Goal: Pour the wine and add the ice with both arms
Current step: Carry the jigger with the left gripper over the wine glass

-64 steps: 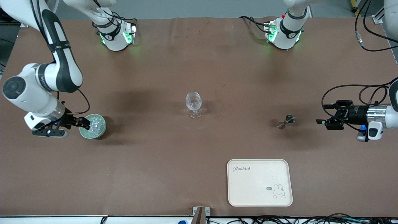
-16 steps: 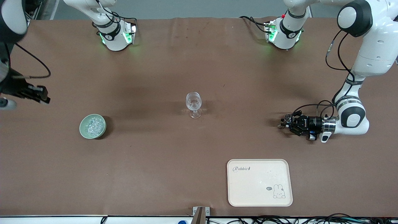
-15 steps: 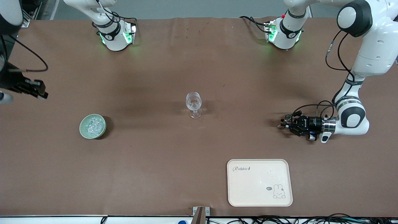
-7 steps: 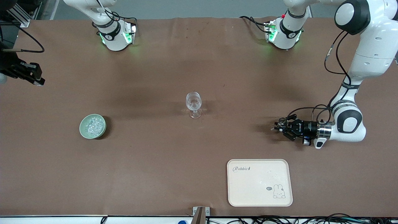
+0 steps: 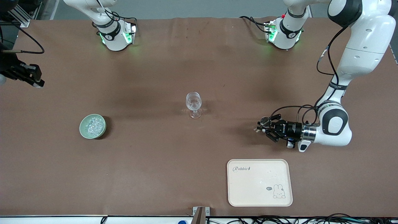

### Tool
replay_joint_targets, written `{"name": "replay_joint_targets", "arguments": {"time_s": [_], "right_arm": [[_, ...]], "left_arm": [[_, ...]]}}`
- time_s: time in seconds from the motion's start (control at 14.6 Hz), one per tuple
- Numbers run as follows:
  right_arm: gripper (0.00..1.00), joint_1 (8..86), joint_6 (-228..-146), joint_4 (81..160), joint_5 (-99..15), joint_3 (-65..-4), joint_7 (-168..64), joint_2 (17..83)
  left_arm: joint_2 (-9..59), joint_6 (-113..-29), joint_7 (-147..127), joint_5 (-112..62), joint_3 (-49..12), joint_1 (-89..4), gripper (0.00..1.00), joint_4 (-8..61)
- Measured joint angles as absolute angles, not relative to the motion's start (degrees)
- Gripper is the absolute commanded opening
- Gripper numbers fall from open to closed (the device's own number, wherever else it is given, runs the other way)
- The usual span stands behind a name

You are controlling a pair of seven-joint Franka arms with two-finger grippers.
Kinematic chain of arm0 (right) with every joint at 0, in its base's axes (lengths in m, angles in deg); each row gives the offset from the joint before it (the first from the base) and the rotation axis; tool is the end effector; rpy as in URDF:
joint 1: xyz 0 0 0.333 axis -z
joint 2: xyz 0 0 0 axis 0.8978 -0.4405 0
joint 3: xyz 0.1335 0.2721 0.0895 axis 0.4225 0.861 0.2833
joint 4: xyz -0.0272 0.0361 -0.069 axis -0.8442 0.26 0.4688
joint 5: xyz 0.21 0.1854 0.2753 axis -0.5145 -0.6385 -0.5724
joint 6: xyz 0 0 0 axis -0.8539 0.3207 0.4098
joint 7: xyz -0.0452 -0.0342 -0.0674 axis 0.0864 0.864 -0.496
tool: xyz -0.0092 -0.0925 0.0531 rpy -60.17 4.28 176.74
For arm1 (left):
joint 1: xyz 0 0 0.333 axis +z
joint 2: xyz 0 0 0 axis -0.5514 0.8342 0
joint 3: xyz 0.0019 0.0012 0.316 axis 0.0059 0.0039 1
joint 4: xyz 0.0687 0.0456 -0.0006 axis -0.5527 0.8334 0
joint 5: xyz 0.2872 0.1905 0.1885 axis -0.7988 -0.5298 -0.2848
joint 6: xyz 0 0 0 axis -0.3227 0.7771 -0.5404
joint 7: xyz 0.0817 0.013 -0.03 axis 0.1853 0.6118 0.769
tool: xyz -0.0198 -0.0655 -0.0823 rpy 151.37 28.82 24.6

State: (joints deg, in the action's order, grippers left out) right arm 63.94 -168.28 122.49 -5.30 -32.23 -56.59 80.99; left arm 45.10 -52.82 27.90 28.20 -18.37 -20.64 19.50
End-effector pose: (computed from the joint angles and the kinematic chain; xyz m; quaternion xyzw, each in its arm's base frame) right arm 0.5220 -0.0287 0.6147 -0.9993 0.0240 -0.0273 0.0062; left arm 0.6431 -0.1168 0.1985 0.6178 0.4784 -0.4859 0.3916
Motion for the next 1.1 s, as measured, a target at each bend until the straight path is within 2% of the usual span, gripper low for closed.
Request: {"name": "replay_joint_targets", "arguments": {"time_s": [1.1], "right_arm": [[0.05,63.9,-168.8,122.9,-5.3,-32.2,-56.6,80.7]], "left_arm": [[36.5,-91.7,42.9,28.2,-44.2,-20.9,0.01,32.2]]}}
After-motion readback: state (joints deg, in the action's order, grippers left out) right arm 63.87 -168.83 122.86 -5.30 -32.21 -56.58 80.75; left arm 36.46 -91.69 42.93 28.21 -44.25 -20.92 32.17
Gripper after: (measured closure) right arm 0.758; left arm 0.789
